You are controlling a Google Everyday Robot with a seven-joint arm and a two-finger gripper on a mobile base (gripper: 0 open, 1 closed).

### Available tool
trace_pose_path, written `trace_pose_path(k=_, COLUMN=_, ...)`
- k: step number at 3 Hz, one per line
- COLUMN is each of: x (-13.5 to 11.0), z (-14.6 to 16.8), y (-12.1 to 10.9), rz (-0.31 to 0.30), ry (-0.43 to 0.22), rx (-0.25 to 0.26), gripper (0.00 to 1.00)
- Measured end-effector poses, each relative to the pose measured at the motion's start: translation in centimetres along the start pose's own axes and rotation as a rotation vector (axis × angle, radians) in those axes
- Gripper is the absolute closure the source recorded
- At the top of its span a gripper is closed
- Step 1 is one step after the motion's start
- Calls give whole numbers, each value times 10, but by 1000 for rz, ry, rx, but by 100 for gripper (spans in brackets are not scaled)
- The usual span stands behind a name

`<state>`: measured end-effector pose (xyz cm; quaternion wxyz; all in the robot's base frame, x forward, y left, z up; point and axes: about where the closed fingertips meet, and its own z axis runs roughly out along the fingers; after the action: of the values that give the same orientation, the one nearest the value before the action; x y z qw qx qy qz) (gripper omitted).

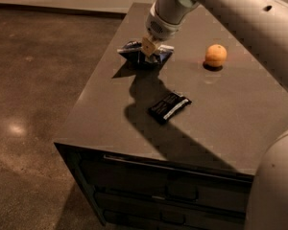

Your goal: Move blue chip bag near rxbar chocolate

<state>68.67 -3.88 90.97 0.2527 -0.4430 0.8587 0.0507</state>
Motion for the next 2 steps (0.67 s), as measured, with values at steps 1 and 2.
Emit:
trace_pose_path(k=1, x=18, z=-21, y=5, rz=-47, ry=2, rx=-26, gripper=100)
trace_pose_path(k=2, x=37, z=-33, y=18, rz=-106, ry=12, rx=-72, gripper=84)
